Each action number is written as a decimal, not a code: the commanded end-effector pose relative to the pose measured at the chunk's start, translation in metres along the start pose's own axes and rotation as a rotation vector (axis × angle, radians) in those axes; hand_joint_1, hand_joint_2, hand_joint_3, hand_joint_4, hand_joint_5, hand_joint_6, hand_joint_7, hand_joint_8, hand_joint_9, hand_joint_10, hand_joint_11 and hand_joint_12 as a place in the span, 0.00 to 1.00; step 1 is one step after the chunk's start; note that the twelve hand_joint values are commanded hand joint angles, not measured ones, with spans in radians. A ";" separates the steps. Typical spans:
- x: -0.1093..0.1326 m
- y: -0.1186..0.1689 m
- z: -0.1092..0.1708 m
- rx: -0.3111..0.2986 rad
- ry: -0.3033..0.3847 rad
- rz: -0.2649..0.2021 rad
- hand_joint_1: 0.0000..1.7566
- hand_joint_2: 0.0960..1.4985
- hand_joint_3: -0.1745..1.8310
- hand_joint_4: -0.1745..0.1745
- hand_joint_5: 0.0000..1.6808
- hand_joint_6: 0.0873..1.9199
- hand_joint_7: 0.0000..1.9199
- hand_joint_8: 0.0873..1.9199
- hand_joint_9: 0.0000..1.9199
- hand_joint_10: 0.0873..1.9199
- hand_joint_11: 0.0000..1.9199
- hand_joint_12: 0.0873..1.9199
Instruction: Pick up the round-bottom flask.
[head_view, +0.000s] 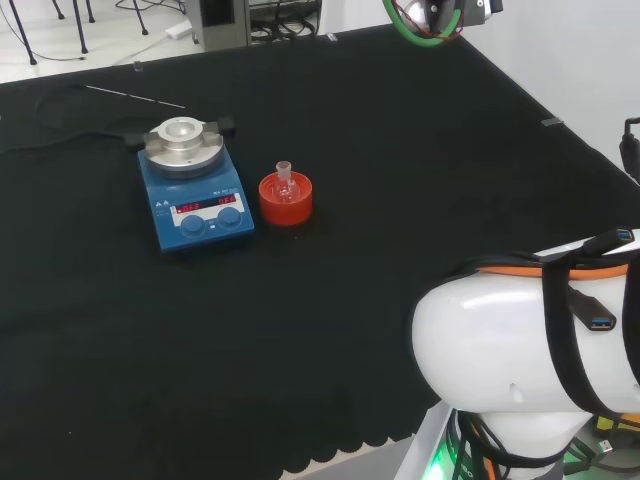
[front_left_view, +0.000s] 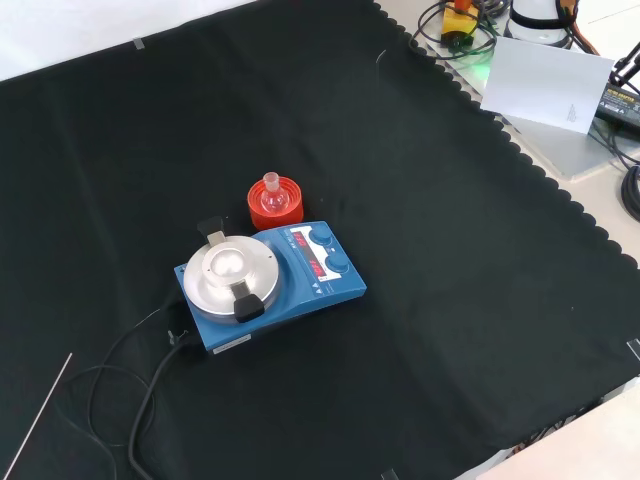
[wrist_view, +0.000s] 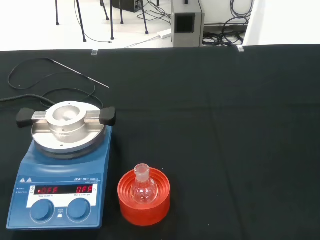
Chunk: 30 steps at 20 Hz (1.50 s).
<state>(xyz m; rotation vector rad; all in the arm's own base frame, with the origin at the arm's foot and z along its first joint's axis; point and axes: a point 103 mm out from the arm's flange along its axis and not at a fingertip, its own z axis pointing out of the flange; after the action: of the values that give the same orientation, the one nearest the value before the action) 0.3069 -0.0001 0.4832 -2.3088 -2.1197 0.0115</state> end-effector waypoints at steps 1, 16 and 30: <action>-0.005 -0.006 -0.010 0.020 -0.010 -0.005 0.12 0.75 0.34 0.53 0.19 0.24 0.17 0.31 0.25 0.24 0.09 0.55; -0.018 0.009 0.022 0.019 0.036 0.028 0.20 0.76 0.18 0.52 0.17 0.00 0.12 0.23 0.15 0.29 0.00 0.57; -0.032 0.117 0.145 0.031 0.196 -0.068 0.44 0.44 0.43 0.54 0.32 0.00 0.13 0.26 0.21 0.29 0.00 0.64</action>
<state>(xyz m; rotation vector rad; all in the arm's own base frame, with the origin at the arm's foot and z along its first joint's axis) 0.3540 -0.0256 0.4244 -2.2512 -2.0830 -0.1075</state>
